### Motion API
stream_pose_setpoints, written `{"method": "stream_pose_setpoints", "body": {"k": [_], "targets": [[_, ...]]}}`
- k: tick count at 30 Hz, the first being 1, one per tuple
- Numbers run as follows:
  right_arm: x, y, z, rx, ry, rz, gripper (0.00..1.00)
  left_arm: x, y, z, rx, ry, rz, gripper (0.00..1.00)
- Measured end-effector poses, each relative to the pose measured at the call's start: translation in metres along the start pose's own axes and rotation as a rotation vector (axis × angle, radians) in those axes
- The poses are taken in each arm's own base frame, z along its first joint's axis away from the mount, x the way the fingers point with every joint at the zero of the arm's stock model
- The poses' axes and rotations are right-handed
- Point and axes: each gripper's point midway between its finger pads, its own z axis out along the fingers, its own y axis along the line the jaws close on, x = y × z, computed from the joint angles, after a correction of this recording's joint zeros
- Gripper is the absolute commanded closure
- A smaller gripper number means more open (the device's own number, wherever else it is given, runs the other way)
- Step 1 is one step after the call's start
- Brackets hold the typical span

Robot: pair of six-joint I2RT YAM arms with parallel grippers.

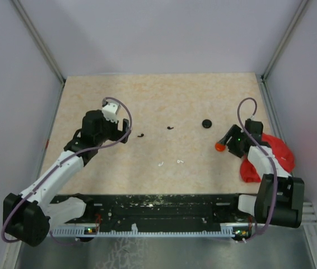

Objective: Insert the wireless bluetooth earbuds into the charging case
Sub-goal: Place the charging case at the center of the board, then pick up the charging case at the center of the board.

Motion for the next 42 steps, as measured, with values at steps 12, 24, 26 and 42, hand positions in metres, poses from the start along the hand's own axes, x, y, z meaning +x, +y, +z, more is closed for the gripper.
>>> {"method": "stream_pose_setpoints", "body": {"k": [12, 24, 26, 42], "targets": [[-0.014, 0.064, -0.014, -0.085, -0.070, -0.231, 0.34, 0.024, 0.015, 0.031, -0.052, 0.130, -0.130, 0.00], [-0.006, 0.088, -0.015, -0.175, -0.066, -0.308, 0.34, 0.061, 0.025, 0.092, -0.154, 0.355, -0.341, 0.16], [0.000, 0.094, -0.016, -0.188, -0.058, -0.336, 0.34, 0.071, 0.026, 0.102, -0.170, 0.401, -0.349, 0.20], [0.018, 0.114, -0.022, -0.194, -0.097, -0.504, 0.32, 0.105, 0.045, 0.134, -0.299, 0.534, -0.342, 0.27]]}}
